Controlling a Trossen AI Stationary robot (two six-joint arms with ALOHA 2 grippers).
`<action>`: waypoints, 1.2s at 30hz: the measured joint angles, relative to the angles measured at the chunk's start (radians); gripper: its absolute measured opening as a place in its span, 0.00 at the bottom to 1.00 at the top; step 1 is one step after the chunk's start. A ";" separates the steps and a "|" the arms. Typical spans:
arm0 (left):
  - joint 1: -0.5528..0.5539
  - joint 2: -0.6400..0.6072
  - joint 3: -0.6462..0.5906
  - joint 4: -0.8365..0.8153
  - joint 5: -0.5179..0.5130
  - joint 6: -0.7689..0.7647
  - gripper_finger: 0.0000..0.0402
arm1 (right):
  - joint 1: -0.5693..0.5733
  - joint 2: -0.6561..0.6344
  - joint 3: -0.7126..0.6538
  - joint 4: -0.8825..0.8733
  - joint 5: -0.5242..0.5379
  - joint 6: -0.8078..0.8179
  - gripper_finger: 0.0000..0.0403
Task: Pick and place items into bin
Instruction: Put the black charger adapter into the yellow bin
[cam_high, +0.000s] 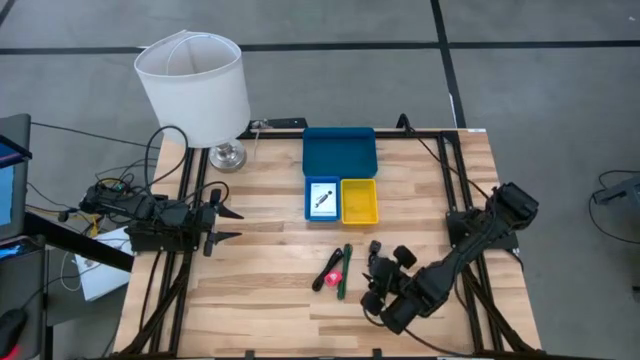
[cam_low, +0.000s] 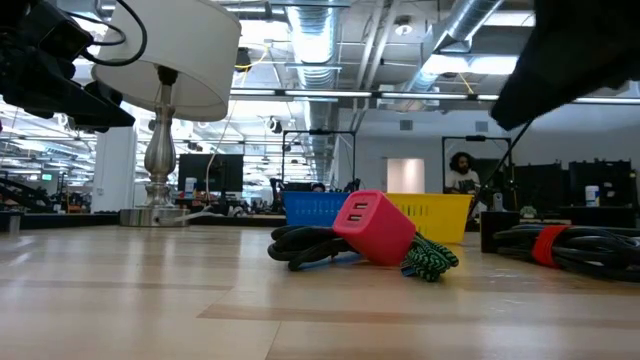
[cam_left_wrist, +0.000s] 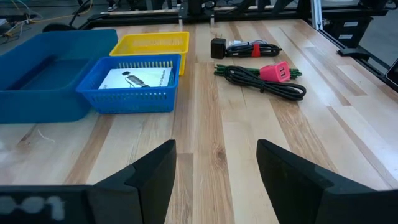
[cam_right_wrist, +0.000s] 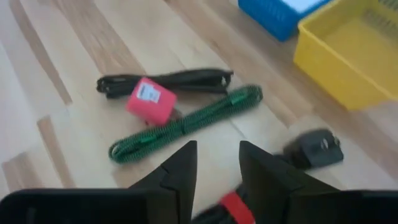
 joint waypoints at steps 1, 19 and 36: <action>0.000 0.000 0.000 0.000 0.000 0.000 0.53 | 0.003 -0.001 0.000 -0.015 -0.007 0.019 0.30; 0.000 0.000 0.000 -0.001 0.000 0.000 0.53 | -0.051 0.000 0.000 -0.349 -0.141 -0.017 0.59; 0.000 0.000 0.000 -0.001 0.000 0.000 0.53 | 0.002 -0.002 -0.184 -0.212 0.003 0.130 0.57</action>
